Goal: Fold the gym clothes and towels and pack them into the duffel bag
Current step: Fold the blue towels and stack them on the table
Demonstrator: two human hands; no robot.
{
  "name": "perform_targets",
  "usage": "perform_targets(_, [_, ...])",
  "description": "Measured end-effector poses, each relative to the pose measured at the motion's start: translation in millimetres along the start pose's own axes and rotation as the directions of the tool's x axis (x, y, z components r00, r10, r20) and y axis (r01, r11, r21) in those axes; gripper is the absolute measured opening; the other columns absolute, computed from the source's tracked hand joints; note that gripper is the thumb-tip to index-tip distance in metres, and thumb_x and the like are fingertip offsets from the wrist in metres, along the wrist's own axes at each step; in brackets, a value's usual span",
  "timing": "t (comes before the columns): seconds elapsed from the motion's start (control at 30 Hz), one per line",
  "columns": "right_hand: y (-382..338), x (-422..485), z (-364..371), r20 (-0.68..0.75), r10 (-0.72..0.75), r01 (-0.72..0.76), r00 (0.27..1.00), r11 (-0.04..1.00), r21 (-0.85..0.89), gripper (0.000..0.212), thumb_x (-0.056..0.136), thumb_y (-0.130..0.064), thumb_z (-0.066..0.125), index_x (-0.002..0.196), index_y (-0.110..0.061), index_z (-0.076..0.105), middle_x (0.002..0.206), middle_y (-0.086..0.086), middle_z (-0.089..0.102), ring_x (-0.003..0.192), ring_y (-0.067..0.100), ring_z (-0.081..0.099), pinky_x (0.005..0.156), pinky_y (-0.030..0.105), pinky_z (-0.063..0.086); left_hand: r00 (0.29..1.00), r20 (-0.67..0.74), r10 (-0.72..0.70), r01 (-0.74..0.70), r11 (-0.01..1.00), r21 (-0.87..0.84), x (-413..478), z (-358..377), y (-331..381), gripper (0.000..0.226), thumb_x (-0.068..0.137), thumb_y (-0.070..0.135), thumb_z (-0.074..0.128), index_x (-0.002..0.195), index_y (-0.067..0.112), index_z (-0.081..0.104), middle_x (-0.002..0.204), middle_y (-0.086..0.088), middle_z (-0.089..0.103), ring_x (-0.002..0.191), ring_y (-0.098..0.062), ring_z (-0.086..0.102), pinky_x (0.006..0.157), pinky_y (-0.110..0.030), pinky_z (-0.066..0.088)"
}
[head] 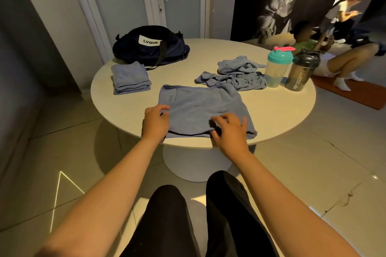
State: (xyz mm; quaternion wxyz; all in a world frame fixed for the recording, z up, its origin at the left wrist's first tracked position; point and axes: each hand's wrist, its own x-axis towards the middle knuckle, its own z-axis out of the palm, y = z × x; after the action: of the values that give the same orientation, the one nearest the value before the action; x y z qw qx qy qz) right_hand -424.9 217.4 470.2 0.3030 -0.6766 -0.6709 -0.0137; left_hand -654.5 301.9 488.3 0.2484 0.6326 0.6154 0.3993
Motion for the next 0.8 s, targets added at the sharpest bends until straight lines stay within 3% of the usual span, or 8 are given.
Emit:
perform_targets(0.07, [-6.0,-0.3,8.7,0.027,-0.073,0.071,0.997,0.996,0.045,0.030,0.090,-0.022,0.071,0.120,-0.025,0.069,0.109,0.004,0.057,0.111,0.028,0.053,0.118,0.062,0.016,0.994,0.069,0.079,-0.078,0.997,-0.006,-7.4,0.8,1.4,0.021,0.097,0.014,0.061,0.115,0.023,0.067,0.127,-0.001,0.048,0.098,-0.010,0.053,0.089,-0.019,0.041])
perform_targets(0.17, [-6.6,-2.7,15.6,-0.007,-0.085,0.085,0.996,0.986,0.146,0.025,0.090,-0.018,0.071,0.114,-0.020,0.073,0.100,0.004,0.058,0.098,0.029,0.055,0.089,0.049,0.048,0.976,0.117,0.182,-0.185,0.983,0.015,-15.7,-1.5,-0.9,0.028,0.094,-0.001,0.059,0.109,0.020,0.070,0.117,-0.001,0.049,0.100,-0.009,0.053,0.084,0.000,0.036])
perform_targets(0.27, [-3.5,-5.1,16.6,-0.054,-0.063,0.070,0.997,0.987,0.141,0.022,0.091,-0.024,0.070,0.112,-0.019,0.075,0.097,0.004,0.057,0.097,0.029,0.053,0.088,0.045,0.045,0.983,0.065,0.173,-0.175,0.984,0.024,-19.3,-7.6,-6.3,0.036,0.095,-0.011,0.048,0.103,0.014,0.072,0.114,-0.004,0.052,0.098,-0.010,0.057,0.082,0.004,0.037])
perform_targets(0.4, [-2.1,-6.2,17.3,-0.098,0.004,-0.001,0.995,1.000,0.028,0.024,0.089,-0.040,0.069,0.106,-0.024,0.075,0.095,0.002,0.053,0.098,0.029,0.051,0.109,0.063,0.026,0.988,-0.020,0.152,-0.151,0.988,0.040,-21.7,-12.0,-8.6,0.040,0.093,-0.014,0.046,0.103,0.012,0.073,0.113,-0.004,0.050,0.104,-0.017,0.058,0.090,-0.006,0.040])
perform_targets(0.53, [-2.2,-13.0,15.8,-0.137,0.070,-0.080,0.988,0.994,-0.075,0.028,0.089,-0.052,0.067,0.103,-0.029,0.073,0.095,0.001,0.052,0.099,0.028,0.048,0.101,0.048,0.021,0.988,0.019,0.152,-0.154,0.976,0.154,-28.6,-7.4,-13.9,0.033,0.093,-0.005,0.049,0.104,0.016,0.073,0.116,-0.001,0.050,0.110,-0.021,0.054,0.100,-0.024,0.039])
perform_targets(0.63, [-0.3,-17.0,10.4,-0.117,0.030,-0.033,0.993,0.999,-0.023,0.027,0.092,-0.053,0.060,0.106,-0.033,0.071,0.096,-0.004,0.052,0.100,0.021,0.047,0.099,0.042,0.018,0.956,-0.044,0.289,-0.236,0.851,0.469,-36.6,4.6,-9.3,0.023,0.091,0.011,0.058,0.102,0.025,0.074,0.132,0.001,0.056,0.124,-0.030,0.043,0.122,-0.044,0.006])
perform_targets(0.67, [1.2,-18.2,8.4,-0.122,0.020,-0.019,0.992,1.000,0.009,0.024,0.094,-0.049,0.057,0.107,-0.034,0.071,0.097,-0.006,0.053,0.102,0.019,0.048,0.100,0.040,0.016,0.927,-0.025,0.375,-0.317,0.817,0.482,-39.3,10.9,-1.5,0.022,0.091,0.015,0.059,0.103,0.026,0.074,0.134,0.001,0.057,0.126,-0.031,0.041,0.122,-0.045,-0.001])
perform_targets(0.8, [10.4,-25.8,-3.1,-0.154,0.119,-0.106,0.981,0.990,0.089,0.034,0.083,-0.033,0.049,0.109,-0.030,0.071,0.105,-0.005,0.056,0.110,0.017,0.046,0.106,0.042,0.017,0.812,0.335,0.478,-0.557,0.805,0.203,-55.8,47.1,36.1,0.031,0.097,0.033,0.060,0.127,0.027,0.065,0.133,0.006,0.058,0.125,-0.024,0.042,0.110,-0.035,0.028])
